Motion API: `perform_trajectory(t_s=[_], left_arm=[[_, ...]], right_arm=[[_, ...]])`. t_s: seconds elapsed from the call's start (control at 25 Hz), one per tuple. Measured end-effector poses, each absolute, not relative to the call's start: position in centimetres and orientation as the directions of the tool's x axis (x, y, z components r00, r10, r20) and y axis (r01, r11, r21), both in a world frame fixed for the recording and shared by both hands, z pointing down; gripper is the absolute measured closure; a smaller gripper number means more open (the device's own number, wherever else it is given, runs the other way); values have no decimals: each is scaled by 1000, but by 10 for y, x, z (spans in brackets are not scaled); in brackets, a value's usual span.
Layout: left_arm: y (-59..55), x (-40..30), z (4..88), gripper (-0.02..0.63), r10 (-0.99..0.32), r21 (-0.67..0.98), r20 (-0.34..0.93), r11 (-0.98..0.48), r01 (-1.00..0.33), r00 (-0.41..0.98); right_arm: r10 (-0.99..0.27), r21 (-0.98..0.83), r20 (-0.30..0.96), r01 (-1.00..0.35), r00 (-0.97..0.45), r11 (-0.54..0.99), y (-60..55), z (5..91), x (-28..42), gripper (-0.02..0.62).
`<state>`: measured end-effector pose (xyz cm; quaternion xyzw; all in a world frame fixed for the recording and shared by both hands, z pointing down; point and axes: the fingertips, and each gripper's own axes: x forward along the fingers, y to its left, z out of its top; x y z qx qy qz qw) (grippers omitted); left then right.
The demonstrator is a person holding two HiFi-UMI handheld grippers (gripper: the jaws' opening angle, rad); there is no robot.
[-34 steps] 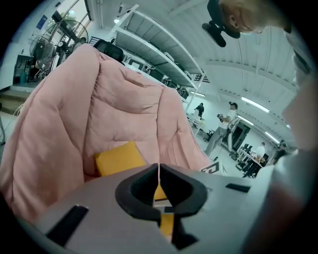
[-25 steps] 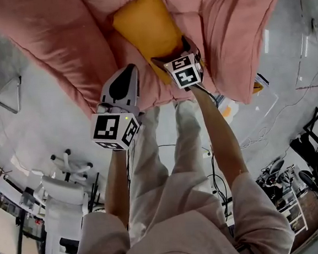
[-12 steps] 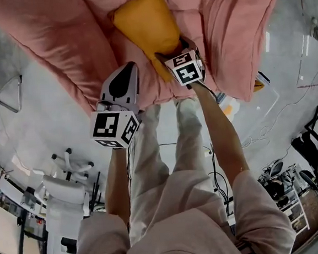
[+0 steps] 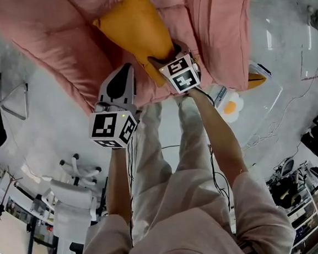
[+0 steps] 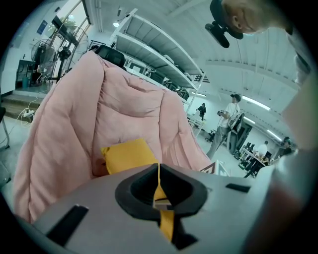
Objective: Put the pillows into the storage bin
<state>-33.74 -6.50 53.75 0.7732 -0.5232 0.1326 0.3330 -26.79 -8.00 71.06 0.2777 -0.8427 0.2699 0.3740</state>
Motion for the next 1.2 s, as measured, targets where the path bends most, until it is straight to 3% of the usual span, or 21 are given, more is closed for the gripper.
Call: perform_trajectory(t_s=[0.32,0.64,1.0,1.2], left_arm=[[-62,-323,513,589,-741,335,541,-244,-910,398],[-77,-274,475,589,-734,290,504,-354,-889,456],[-103,-207,438,590,-693,251,459,-499,-830,556],[-102,-118,429,589,-636,232,449,-595,-769,628]], right_arm=[[-476,-194,637,-724,-606,662,-91,603,-234,223],[-691,-111,456,-806,-561,582,-117,491,-172,222],[-834,-84,345,-899,-431,430,-126,429,-98,224],[-890,-76,324,-947,-320,313,-109,418,0,224]])
